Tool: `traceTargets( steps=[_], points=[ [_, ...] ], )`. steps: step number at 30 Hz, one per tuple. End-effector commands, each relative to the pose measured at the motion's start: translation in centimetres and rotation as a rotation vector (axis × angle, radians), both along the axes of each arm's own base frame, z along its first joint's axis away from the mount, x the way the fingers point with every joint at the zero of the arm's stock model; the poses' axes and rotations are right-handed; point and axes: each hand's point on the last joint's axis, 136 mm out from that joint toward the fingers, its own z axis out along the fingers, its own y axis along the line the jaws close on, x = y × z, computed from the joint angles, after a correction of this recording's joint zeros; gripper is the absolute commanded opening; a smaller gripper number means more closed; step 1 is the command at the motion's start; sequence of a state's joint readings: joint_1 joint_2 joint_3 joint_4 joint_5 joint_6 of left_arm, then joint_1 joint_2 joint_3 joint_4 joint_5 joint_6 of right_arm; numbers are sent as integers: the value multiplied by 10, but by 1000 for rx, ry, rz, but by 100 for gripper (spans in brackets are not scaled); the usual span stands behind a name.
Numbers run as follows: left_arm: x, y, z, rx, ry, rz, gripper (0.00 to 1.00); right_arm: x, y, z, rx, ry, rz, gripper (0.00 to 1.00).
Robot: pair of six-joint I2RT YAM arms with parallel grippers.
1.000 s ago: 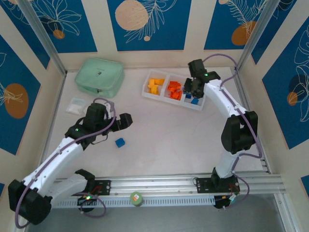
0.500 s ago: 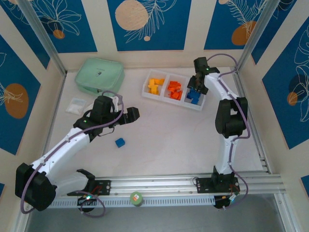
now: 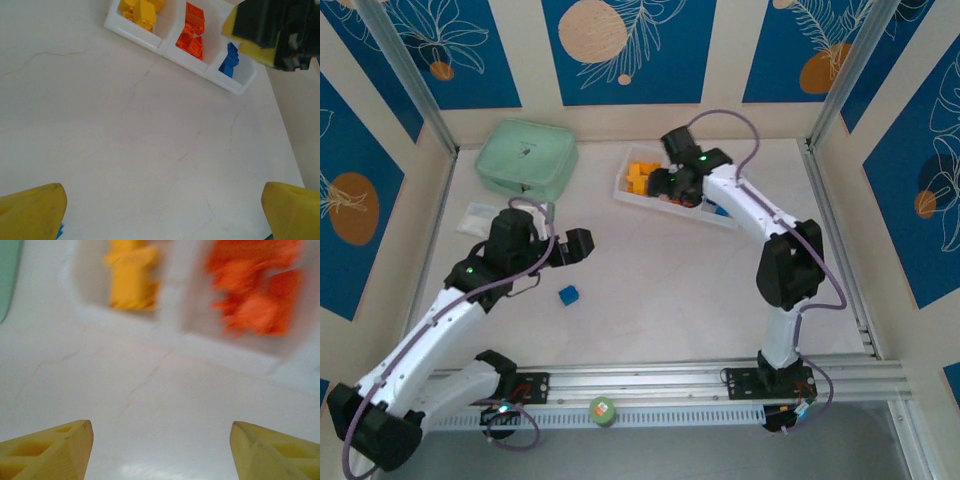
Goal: Sort the legos into containers by color
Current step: Pick up the lego from the bottom-center of the table.
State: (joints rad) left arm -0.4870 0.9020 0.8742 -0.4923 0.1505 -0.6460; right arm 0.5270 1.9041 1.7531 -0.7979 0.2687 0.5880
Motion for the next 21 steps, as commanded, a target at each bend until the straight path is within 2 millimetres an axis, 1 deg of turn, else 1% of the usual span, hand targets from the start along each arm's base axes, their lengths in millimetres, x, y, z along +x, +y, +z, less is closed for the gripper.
traceTargets(
  steps=[1,3,7,13,16,21],
  points=[
    [-21,24,-15,62,47,61,99,-38,46,-18,29,97,96,74],
    [-32,36,-17,70,58,99,99,-55,76,-25,41,123,155,75],
    [-53,57,-20,91,77,158,99,-89,123,-43,48,180,248,76],
    [-78,88,-20,108,91,260,99,-133,179,-72,51,264,385,78],
    [-85,92,-20,79,92,289,99,-153,202,-84,53,302,446,78],
    [-92,101,-26,71,110,331,99,-182,226,-101,51,354,501,80]
  ],
)
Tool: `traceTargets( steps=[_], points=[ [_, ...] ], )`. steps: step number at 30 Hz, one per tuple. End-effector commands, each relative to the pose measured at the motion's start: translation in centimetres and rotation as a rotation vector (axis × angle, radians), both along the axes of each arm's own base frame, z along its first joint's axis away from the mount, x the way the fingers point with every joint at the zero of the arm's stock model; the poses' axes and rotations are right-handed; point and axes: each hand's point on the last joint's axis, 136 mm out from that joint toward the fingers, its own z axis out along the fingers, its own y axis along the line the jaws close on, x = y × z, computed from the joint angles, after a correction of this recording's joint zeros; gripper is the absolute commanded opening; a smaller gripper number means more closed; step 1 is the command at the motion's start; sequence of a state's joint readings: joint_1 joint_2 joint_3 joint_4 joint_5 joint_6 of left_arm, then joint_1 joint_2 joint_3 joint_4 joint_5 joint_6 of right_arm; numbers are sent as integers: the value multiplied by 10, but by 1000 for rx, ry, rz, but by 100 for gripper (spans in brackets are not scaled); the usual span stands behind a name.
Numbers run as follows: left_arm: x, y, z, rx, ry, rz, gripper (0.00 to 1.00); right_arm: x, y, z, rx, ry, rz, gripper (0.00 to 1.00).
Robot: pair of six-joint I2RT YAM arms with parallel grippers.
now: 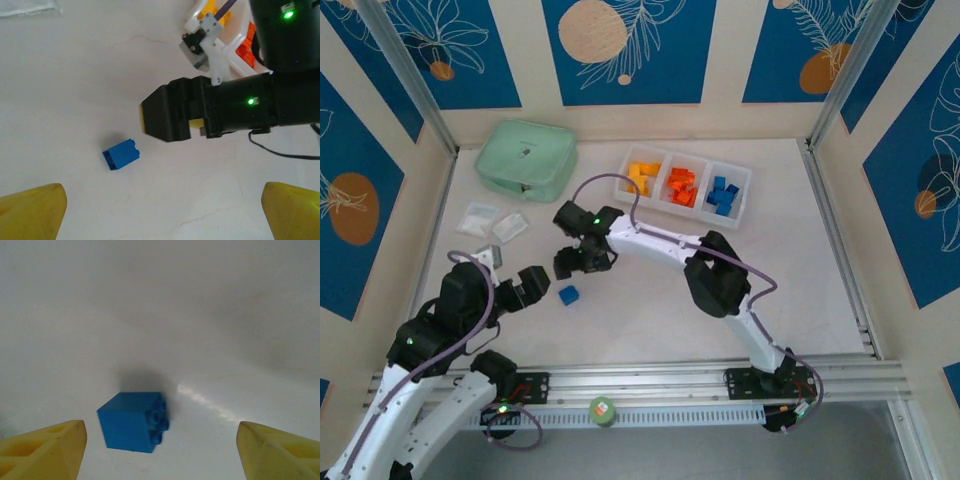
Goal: Sort the legos into containers by color
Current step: Pick up the lego from the bottom-center of the table, then place the lego in the container.
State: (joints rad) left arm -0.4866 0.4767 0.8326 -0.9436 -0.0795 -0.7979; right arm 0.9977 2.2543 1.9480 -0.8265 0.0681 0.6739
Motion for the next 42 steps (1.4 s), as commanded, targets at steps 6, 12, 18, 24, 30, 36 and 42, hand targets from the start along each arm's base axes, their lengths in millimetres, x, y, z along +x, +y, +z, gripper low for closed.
traceTargets(
  steps=[6,12,18,24,30,36,42],
  points=[
    [-14,22,-15,17,40,105,99,-33,17,-25,-41,90,46,83],
    [-16,27,-16,21,29,122,99,-34,21,-40,-61,103,53,77],
    [-15,27,-16,27,23,121,99,-32,21,-48,-94,89,57,65],
    [-11,21,-14,9,13,100,99,-31,18,-40,-77,84,37,52],
    [-4,10,-9,-6,12,64,99,-24,10,-12,-38,48,16,46],
    [7,-4,-8,-15,16,12,99,-10,-18,14,18,28,-71,44],
    [24,-23,-6,-34,11,-43,99,27,-80,49,42,-47,-193,43]
  ],
)
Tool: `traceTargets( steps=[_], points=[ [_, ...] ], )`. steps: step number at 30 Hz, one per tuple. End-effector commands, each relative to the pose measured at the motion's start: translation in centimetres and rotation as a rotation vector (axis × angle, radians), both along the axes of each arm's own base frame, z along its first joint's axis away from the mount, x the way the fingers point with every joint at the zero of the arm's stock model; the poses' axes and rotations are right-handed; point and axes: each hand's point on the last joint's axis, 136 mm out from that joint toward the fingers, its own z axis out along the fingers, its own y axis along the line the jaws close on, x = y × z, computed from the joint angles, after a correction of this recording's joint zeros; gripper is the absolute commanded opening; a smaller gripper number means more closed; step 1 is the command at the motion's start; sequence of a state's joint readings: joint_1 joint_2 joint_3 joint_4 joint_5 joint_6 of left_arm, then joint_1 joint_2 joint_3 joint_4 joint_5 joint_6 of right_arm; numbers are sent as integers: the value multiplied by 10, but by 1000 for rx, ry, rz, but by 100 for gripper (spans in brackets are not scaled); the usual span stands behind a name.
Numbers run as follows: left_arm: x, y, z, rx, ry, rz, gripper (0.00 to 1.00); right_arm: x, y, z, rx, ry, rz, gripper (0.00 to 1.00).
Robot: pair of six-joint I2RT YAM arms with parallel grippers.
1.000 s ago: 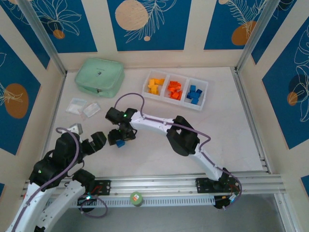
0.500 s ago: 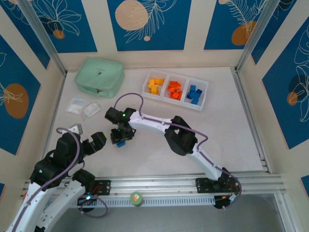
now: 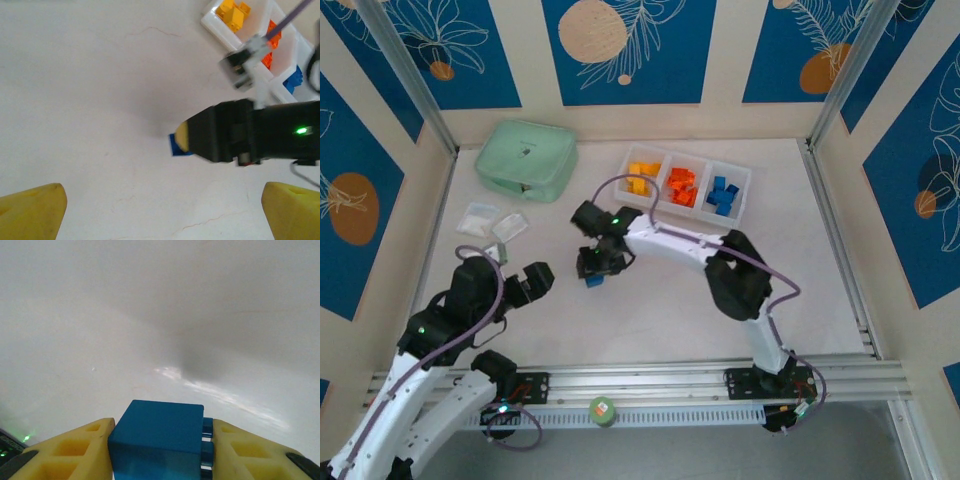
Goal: Sort the legos into containers by color
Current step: Place the lego in the container.
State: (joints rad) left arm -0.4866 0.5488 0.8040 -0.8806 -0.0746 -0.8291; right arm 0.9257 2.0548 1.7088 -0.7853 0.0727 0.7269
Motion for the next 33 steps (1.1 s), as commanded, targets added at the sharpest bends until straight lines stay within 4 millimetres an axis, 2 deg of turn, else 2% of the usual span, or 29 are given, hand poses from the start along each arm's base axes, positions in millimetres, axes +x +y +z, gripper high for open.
traceTargets(
  steps=[1,6,11,13,17,24,33],
  points=[
    [13,-19,6,-31,-34,-68,99,28,-34,34,36,-78,-90,43],
    [35,-42,2,-49,-20,-133,99,77,-116,48,-12,-138,-241,43],
    [58,-60,-1,-58,-29,-167,99,122,-187,68,-17,-214,-388,43],
    [68,-67,-1,-62,-40,-178,99,141,-213,68,-41,-242,-442,44],
    [84,-79,-4,-76,-46,-196,99,177,-260,53,-112,-265,-534,43],
    [100,-89,-9,-70,-31,-220,99,221,-299,35,-207,-306,-607,44],
    [101,-85,-10,-54,-36,-209,99,245,-334,29,-219,-322,-691,44]
  ],
)
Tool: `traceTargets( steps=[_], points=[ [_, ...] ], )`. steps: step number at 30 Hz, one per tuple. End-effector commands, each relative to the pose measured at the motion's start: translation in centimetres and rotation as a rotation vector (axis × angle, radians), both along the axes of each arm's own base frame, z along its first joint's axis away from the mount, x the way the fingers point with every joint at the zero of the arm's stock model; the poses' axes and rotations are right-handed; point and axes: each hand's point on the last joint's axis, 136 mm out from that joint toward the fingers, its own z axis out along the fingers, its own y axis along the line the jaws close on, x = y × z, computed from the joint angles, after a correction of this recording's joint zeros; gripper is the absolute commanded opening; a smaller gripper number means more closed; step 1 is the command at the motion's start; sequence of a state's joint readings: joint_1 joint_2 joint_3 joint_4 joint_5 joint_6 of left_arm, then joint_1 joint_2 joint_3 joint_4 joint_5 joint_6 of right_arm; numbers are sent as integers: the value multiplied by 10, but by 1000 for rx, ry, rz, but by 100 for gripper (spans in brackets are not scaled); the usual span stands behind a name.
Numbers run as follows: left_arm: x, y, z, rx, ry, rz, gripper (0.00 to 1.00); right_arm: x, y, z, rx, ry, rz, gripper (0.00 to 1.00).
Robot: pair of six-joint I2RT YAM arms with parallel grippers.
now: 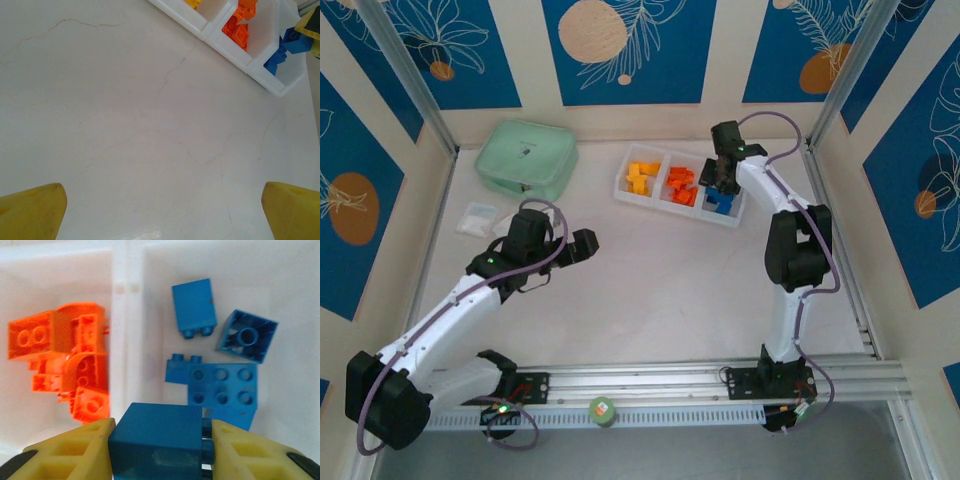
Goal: Sort the legos into containers by color
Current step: Place the lego in the container.
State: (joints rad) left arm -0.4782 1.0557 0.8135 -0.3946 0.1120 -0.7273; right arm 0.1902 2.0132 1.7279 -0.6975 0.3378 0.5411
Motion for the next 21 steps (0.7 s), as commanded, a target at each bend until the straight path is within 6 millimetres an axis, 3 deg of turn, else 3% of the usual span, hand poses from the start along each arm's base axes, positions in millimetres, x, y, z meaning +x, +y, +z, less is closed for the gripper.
traceTargets(
  steps=[1,4,11,15,18,21],
  points=[
    [6,-1,19,-25,-59,-6,99,11,-18,-7,-28,1,-32,44],
    [6,-2,19,-30,-60,-9,99,15,-26,-9,-29,7,-45,48],
    [9,0,26,-29,-77,-3,99,15,-19,21,-18,-22,-25,83],
    [12,7,32,-9,-101,17,99,-5,-23,49,-28,-84,-33,99],
    [13,13,35,-4,-118,34,99,-29,-29,59,-28,-100,-53,99],
    [16,24,36,22,-141,65,99,-54,-36,57,-53,-100,-61,99]
  ],
)
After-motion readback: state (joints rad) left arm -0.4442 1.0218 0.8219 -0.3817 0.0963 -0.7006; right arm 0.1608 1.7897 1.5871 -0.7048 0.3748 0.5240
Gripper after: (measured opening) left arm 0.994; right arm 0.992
